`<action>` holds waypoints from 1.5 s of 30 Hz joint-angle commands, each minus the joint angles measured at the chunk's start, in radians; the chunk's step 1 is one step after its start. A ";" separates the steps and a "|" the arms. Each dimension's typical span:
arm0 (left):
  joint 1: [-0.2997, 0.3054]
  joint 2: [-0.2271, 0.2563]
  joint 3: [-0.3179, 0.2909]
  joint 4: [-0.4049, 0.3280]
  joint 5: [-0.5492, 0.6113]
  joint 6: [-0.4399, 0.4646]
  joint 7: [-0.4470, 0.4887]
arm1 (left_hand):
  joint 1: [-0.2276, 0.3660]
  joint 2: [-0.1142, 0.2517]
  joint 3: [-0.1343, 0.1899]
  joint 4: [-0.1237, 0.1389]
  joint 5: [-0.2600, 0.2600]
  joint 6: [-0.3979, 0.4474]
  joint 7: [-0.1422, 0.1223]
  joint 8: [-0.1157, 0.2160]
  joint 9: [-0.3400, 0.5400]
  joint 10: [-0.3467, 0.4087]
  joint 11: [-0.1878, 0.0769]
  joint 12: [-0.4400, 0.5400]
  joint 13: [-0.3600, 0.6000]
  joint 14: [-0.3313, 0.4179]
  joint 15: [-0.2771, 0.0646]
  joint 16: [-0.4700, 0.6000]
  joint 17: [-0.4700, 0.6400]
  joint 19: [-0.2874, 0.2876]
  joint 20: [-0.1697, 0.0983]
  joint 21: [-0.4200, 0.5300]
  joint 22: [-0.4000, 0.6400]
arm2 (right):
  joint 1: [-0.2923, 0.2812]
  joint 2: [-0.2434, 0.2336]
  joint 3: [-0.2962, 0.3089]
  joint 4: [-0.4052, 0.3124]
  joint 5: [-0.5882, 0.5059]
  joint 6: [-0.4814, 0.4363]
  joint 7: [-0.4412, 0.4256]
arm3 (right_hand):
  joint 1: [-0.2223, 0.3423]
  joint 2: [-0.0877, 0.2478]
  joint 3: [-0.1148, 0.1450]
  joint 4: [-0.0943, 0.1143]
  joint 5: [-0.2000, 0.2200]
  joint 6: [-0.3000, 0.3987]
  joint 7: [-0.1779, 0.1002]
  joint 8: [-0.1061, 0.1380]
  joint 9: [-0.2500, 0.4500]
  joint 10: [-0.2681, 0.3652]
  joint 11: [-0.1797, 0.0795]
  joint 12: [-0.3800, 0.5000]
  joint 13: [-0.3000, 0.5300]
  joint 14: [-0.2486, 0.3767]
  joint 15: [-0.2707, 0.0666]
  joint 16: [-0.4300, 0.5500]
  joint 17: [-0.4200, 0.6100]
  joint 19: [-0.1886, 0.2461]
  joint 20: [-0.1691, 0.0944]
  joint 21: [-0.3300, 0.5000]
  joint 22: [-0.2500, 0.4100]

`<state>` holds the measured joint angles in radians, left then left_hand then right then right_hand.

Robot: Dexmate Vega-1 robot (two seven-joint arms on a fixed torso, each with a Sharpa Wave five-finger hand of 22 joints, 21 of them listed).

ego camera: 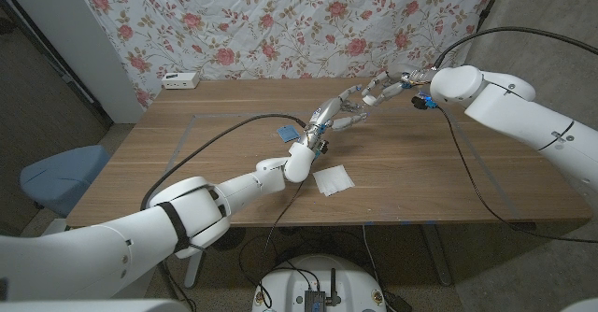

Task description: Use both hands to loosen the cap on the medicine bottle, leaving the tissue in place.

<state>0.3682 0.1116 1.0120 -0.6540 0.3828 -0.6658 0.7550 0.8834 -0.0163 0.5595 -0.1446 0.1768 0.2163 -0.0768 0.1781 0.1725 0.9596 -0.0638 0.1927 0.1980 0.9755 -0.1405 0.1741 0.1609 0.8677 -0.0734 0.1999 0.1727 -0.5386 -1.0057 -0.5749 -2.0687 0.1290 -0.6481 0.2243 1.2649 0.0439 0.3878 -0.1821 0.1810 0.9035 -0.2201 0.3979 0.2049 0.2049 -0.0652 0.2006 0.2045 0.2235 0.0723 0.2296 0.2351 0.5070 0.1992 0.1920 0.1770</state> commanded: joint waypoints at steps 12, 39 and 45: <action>-0.031 -0.024 0.019 0.065 -0.010 -0.024 0.009 | 0.005 0.009 0.009 -0.003 0.004 0.008 -0.003 0.008 0.002 0.071 -0.058 0.009 0.003 0.008 -0.043 0.000 0.002 -0.004 -0.001 0.000 0.003 | 0.030 -0.004 -0.023 0.029 -0.002 0.031 0.068 | 0.002 -0.014 -0.014 0.021 -0.003 -0.131 0.000 -0.083 -0.010 -0.077 0.010 -0.014 0.003 -0.060 0.018 -0.014 0.005 -0.052 0.013 -0.004 0.001; -0.048 -0.033 0.041 0.098 -0.028 -0.036 0.015 | 0.003 0.009 0.010 -0.003 0.004 0.011 -0.005 0.008 0.002 0.073 -0.058 0.008 0.003 0.008 -0.044 0.000 0.002 -0.005 0.000 0.001 0.003 | 0.032 -0.003 -0.012 0.046 0.002 0.069 0.097 | -0.045 -0.046 -0.033 0.031 0.005 -0.294 0.000 -0.184 -0.011 -0.154 0.036 -0.012 0.004 -0.111 0.052 -0.023 0.008 -0.096 0.015 -0.003 0.001; -0.043 -0.028 0.038 0.085 -0.027 -0.033 0.015 | 0.003 0.009 0.010 -0.003 0.004 0.012 -0.007 0.008 0.002 0.073 -0.058 0.008 0.003 0.010 -0.043 0.001 0.002 -0.005 0.000 0.001 0.003 | 0.027 -0.005 -0.005 0.039 0.008 0.060 0.093 | -0.099 -0.067 -0.057 0.049 0.004 -0.336 0.002 -0.203 -0.009 -0.160 0.046 -0.006 0.004 -0.115 0.070 -0.021 0.006 -0.098 0.016 0.001 0.001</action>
<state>0.3200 0.0765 1.0498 -0.5537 0.3576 -0.7027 0.7694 0.8836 -0.0165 0.5632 -0.1490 0.1726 0.2215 -0.0822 0.1781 0.1725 0.9631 -0.0602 0.1970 0.1977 0.9846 -0.1429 0.1742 0.1609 0.8677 -0.0734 0.2000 0.1728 -0.5031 -1.0077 -0.5930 -2.0243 0.1264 -0.5869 0.3189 1.1904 -0.0129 0.3440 -0.1385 0.1811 0.5853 -0.2178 0.2044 0.1934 0.0478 -0.0232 0.1885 0.2072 0.1114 0.1271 0.2069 0.2394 0.4132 0.2144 0.1882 0.1770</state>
